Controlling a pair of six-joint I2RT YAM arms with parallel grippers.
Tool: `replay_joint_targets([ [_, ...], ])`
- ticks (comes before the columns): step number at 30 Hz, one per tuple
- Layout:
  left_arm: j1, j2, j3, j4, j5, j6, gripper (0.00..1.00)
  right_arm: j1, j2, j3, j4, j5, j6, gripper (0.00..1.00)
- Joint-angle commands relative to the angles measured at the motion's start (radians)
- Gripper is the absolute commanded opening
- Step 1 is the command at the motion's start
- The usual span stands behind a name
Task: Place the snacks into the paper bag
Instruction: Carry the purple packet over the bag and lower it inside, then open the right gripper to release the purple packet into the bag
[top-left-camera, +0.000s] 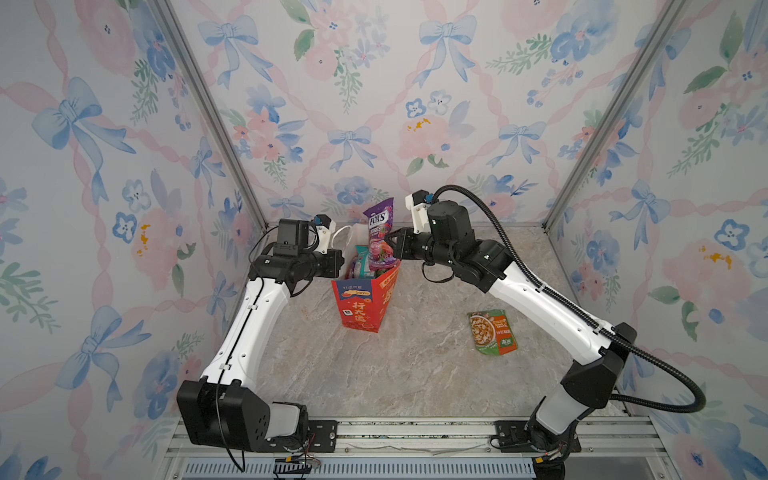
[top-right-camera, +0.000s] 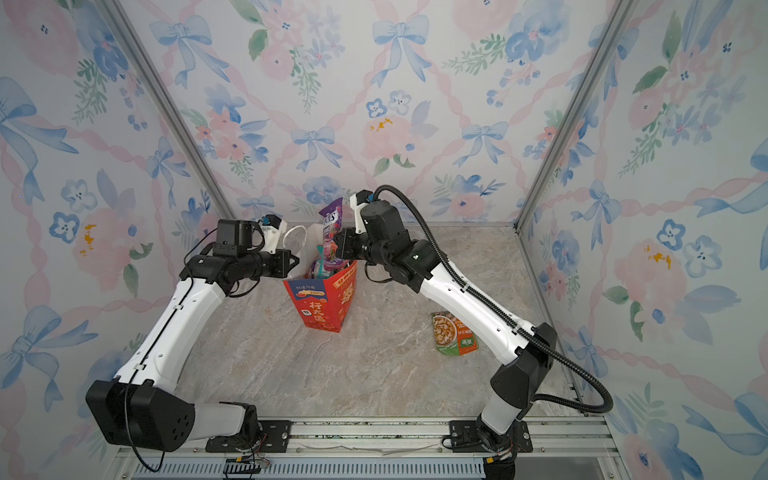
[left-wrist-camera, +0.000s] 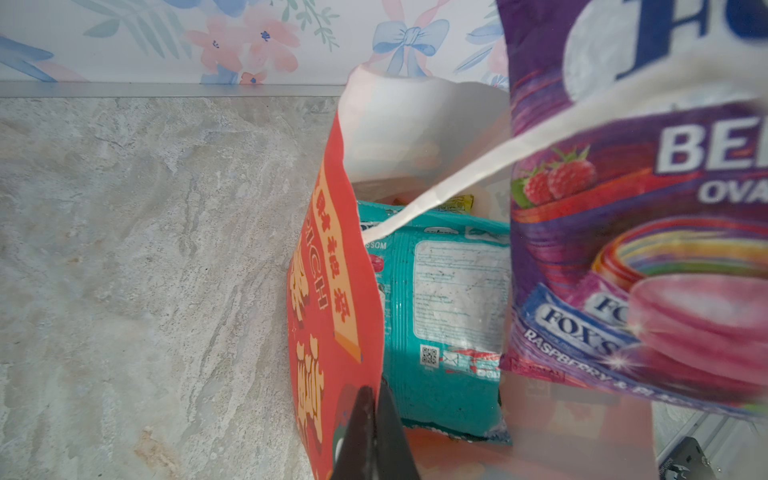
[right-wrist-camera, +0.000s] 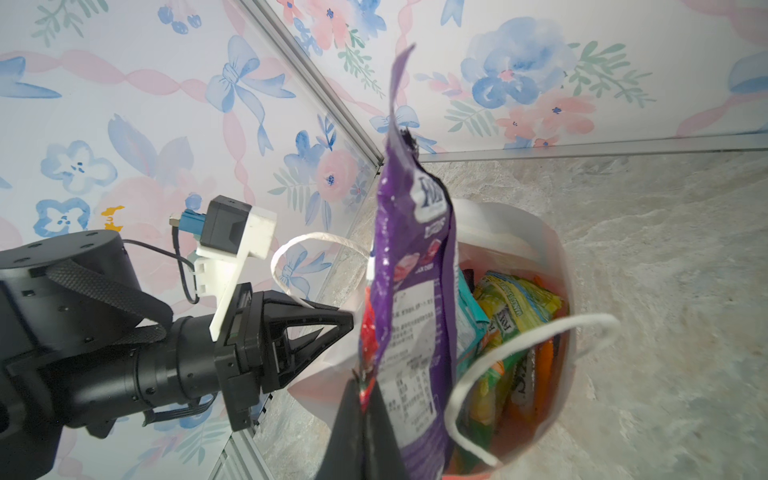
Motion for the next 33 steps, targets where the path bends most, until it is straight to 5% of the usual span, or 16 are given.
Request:
replay_joint_targets([
  [1,-0.003,-0.031,-0.001,0.004,0.016,0.012,0.0,0.025,0.022,0.024,0.087,-0.032,0.04,0.0],
  [12,0.002,-0.032,-0.004,0.004,0.016,0.019,0.0,0.024,0.053,0.006,0.11,-0.013,0.068,0.01],
  [16,0.005,-0.03,-0.005,0.004,0.016,0.02,0.0,0.006,0.007,-0.056,0.108,0.013,0.066,0.53],
  [19,0.005,-0.027,-0.003,0.005,0.015,0.022,0.0,0.003,-0.053,-0.082,0.076,0.065,0.019,0.72],
  [33,0.005,-0.026,-0.004,0.005,0.016,0.017,0.0,-0.012,-0.24,-0.171,-0.125,0.201,-0.135,0.75],
])
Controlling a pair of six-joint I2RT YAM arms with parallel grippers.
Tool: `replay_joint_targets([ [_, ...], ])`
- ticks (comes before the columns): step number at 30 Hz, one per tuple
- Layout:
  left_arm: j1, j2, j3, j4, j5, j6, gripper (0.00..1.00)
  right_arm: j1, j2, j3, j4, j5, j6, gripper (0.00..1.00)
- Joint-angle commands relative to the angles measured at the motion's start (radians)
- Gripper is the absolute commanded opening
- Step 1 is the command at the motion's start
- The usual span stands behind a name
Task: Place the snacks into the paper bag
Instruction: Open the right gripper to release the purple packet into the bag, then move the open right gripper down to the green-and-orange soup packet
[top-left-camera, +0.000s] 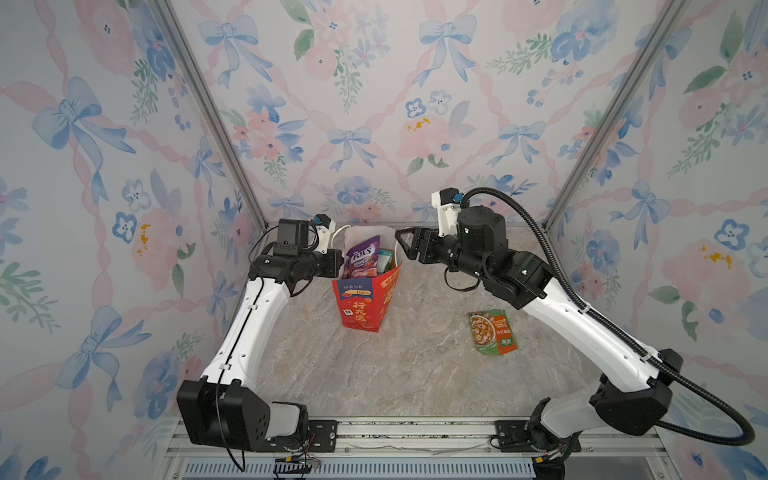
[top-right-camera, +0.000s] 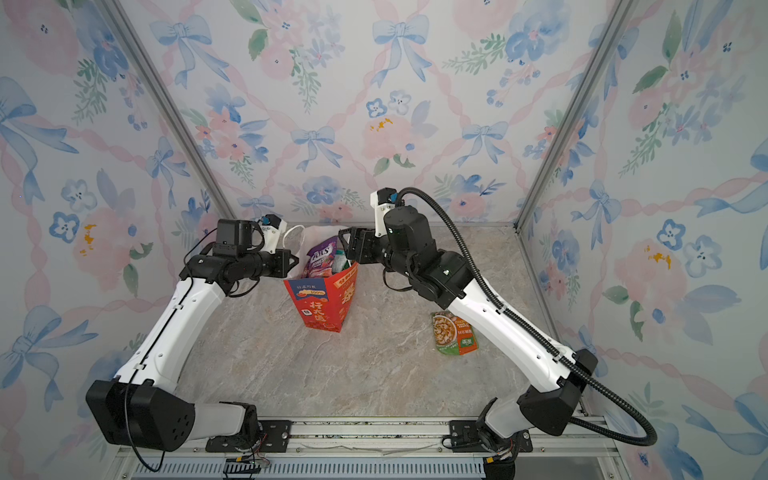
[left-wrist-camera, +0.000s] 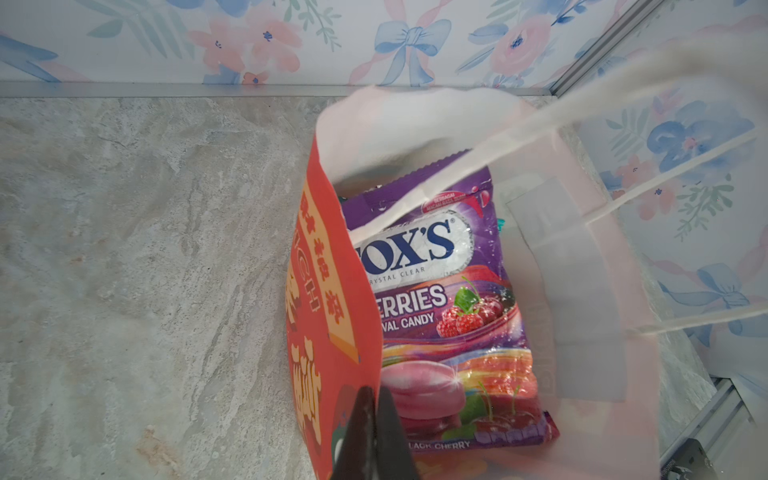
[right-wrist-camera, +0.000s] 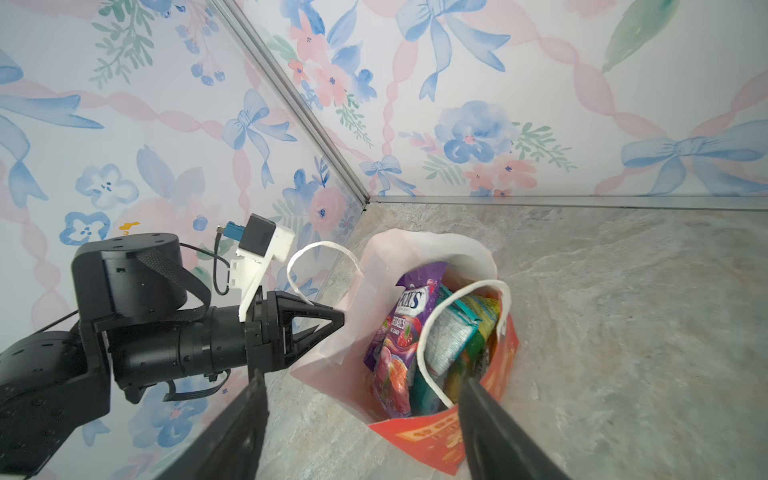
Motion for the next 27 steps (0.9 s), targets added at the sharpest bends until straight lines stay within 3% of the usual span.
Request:
replay_joint_targets([
  [1,0.006,-0.026,-0.005,0.005,0.019,0.015,0.0,-0.025,-0.04,-0.065,-0.102,0.065,-0.048,0.75],
  [9,0.007,-0.025,-0.006,0.006,0.022,0.016,0.0,-0.186,-0.233,-0.367,-0.196,0.081,0.015,0.84],
  [14,0.007,-0.022,-0.005,0.005,0.023,0.016,0.0,-0.337,-0.365,-0.615,-0.25,0.053,0.056,0.99],
  [19,0.007,-0.02,-0.005,0.005,0.029,0.009,0.0,-0.474,-0.476,-0.835,-0.264,0.036,0.104,0.97],
  [27,0.006,-0.024,-0.008,0.006,0.028,0.007,0.0,-0.641,-0.496,-1.005,-0.198,-0.074,0.096,0.97],
])
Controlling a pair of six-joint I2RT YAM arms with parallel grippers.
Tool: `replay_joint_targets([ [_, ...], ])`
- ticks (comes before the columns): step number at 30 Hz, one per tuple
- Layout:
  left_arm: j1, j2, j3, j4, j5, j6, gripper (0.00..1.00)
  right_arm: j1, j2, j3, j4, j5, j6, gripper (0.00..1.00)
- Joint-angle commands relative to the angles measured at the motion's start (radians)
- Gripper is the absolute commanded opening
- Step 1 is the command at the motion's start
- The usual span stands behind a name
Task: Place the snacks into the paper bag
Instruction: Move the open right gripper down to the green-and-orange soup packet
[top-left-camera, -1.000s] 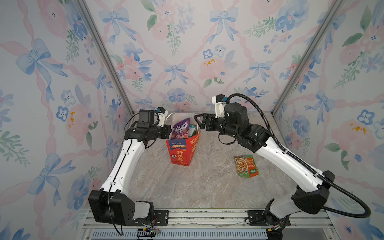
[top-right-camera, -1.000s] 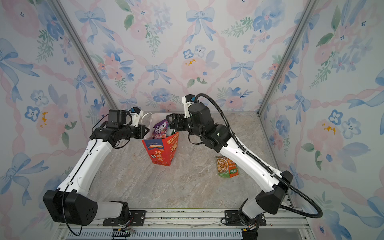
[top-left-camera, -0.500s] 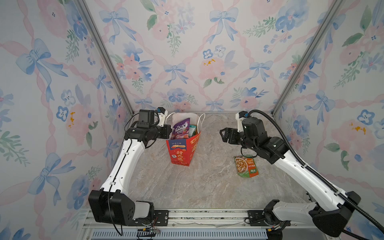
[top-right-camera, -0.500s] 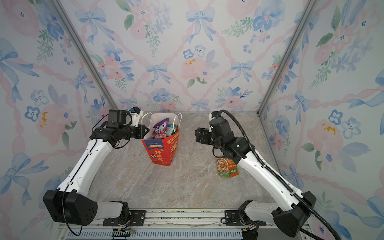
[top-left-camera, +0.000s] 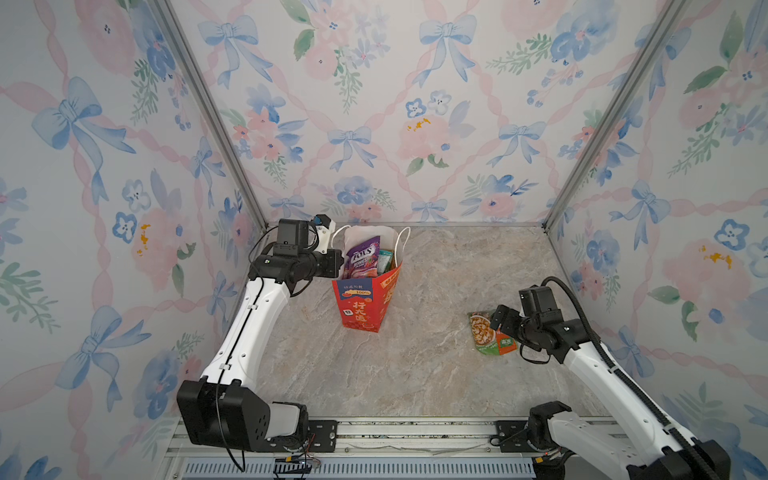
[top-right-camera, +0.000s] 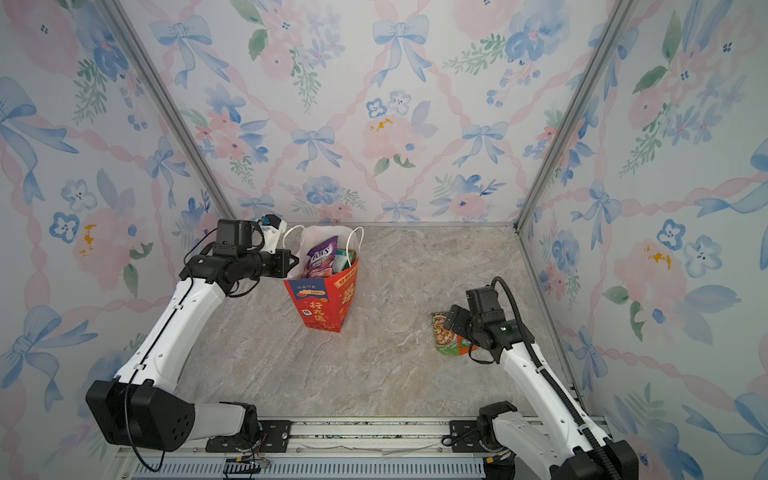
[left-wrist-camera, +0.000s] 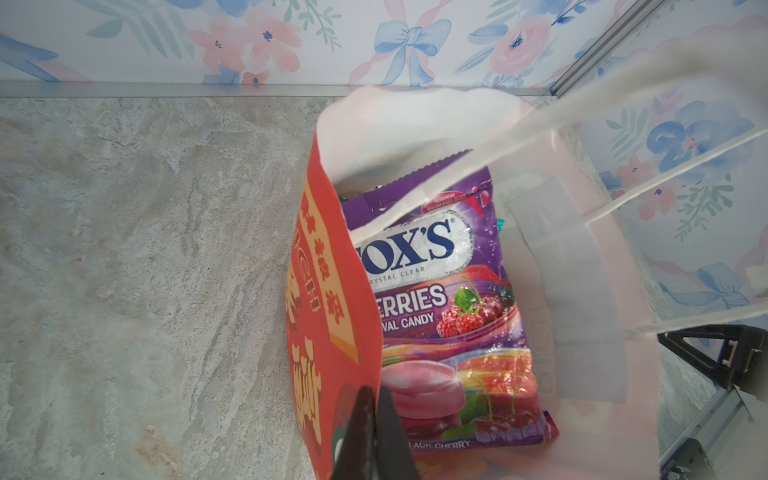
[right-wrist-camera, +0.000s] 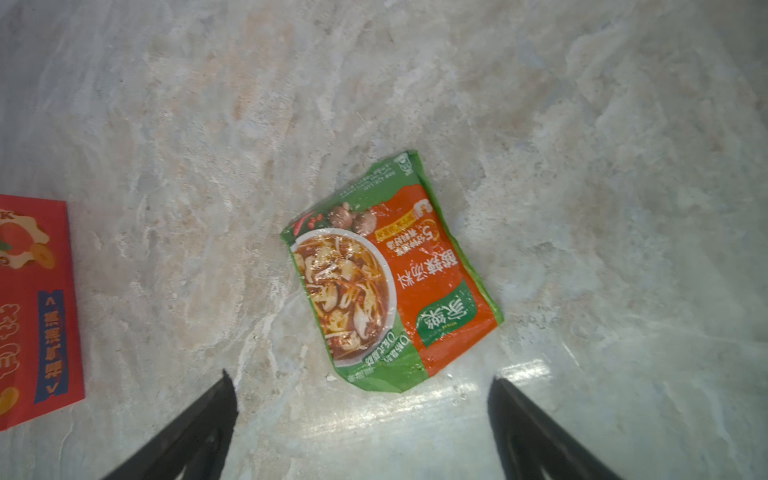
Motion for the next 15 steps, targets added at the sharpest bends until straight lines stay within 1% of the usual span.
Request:
replay_joint_targets([
  [1,0.007,-0.024,-0.01,0.005,0.027,0.007,0.0,-0.055,0.003,-0.043,0.049,-0.084,0.005,0.96],
  [7,0.006,-0.025,-0.017,0.006,0.029,0.004,0.0,-0.11,0.07,-0.087,0.115,-0.097,-0.02,0.97],
  [8,0.006,-0.024,-0.017,0.005,0.029,0.005,0.0,-0.118,0.085,-0.089,0.126,-0.098,-0.019,0.96],
  [10,0.006,-0.027,-0.017,0.005,0.026,0.007,0.0,-0.129,0.117,-0.09,0.145,-0.092,-0.056,0.96],
  [15,0.006,-0.036,-0.022,0.005,0.021,0.007,0.0,-0.15,0.198,-0.076,0.192,-0.099,-0.077,0.96],
])
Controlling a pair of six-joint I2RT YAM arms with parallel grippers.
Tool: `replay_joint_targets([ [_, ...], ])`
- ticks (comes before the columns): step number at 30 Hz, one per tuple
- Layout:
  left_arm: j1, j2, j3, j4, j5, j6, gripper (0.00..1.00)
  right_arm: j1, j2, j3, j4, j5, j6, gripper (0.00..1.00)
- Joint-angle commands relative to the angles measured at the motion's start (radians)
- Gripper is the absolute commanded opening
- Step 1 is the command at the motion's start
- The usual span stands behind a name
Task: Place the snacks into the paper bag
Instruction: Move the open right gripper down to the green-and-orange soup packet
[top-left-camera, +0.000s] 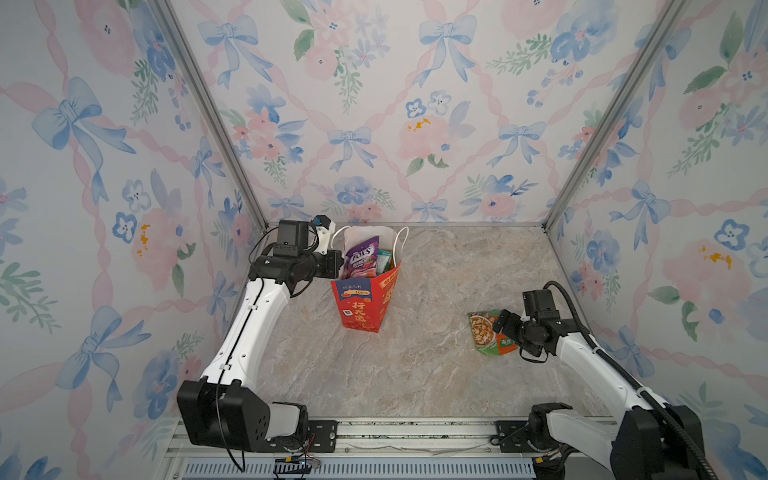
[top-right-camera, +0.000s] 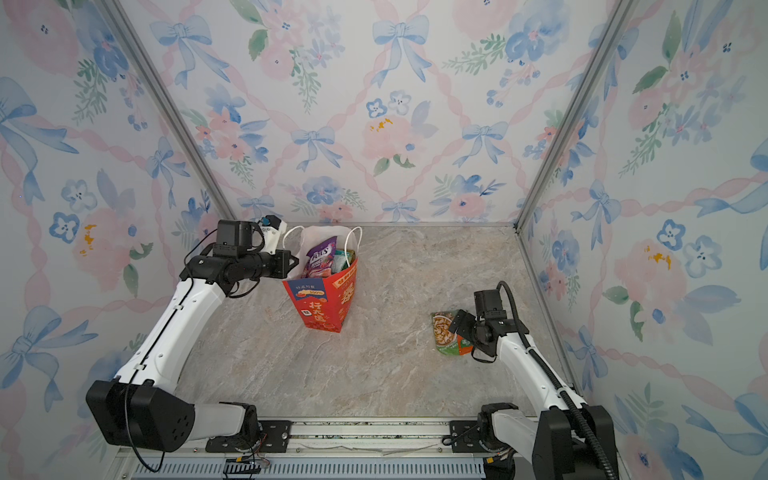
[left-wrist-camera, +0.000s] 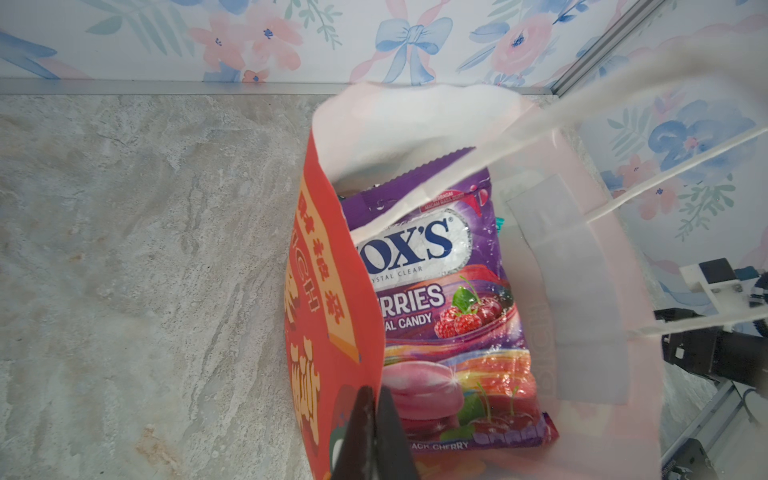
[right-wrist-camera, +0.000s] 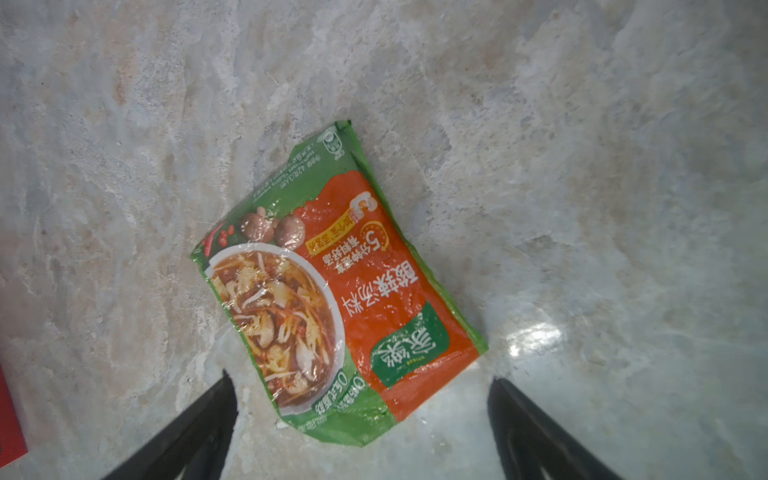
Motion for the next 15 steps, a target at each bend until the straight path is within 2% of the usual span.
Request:
replay_joint_targets([
  [1,0.006,-0.035,-0.016,0.003,0.02,0.007,0.0,-0.014,0.047,0.008,0.052,-0.013,-0.038,0.96],
  [15,0.007,-0.041,-0.019,0.003,0.013,0.008,0.0,-0.024,0.264,0.085,0.108,-0.069,-0.118,0.96],
])
